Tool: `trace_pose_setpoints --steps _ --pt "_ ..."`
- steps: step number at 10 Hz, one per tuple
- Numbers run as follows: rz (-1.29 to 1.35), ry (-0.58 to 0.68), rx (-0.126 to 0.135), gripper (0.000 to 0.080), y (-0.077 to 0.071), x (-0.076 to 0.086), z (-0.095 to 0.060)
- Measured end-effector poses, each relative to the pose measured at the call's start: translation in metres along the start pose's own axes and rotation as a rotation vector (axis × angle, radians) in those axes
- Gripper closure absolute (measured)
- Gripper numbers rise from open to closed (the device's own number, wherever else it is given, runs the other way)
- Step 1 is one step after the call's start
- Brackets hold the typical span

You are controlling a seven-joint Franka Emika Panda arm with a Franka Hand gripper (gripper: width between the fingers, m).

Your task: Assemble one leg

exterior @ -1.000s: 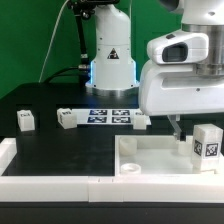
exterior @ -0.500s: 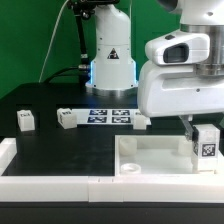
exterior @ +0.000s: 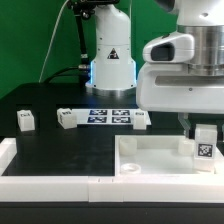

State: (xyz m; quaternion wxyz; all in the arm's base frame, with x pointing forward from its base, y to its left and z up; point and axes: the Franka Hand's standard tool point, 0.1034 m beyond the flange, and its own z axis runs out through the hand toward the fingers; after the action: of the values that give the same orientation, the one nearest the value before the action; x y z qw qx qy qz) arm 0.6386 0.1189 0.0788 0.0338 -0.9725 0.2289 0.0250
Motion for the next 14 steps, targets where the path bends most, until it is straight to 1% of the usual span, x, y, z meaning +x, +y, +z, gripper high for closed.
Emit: trace_pose_setpoints --steps 1,2,4,5,7,8,9,10,11,12,13,14 --pt "0.136 -0.002 0.007 0.0509 0.0001 0.0 0.0005" --pt "0.297 0.001 0.006 0.0508 -0.0001 0.0001 0.0007" --pt "0.516 -0.004 0.019 0.0508 0.0006 0.0008 0.0013" --pt "0.631 -0.005 0.019 0.0508 0.0005 0.0008 0.0013" --pt "0.764 -0.009 0.019 0.0508 0.0003 0.0007 0.0012" --pt "0.811 -0.009 0.02 0.0495 0.0005 0.0009 0.0012" --pt "0.777 -0.009 0.02 0.0495 0.0004 0.0009 0.0012" --pt "0.743 -0.009 0.02 0.0311 0.0004 0.0008 0.0012" --pt "0.74 -0.009 0.02 0.0311 0.0001 0.0006 0.0012" --pt "0.675 -0.006 0.019 0.0178 0.0004 0.0008 0.0011" --pt "0.529 -0.005 0.018 0.0155 0.0004 0.001 0.0008" --pt "0.443 -0.004 0.018 0.0155 -0.0003 0.0015 -0.0002"
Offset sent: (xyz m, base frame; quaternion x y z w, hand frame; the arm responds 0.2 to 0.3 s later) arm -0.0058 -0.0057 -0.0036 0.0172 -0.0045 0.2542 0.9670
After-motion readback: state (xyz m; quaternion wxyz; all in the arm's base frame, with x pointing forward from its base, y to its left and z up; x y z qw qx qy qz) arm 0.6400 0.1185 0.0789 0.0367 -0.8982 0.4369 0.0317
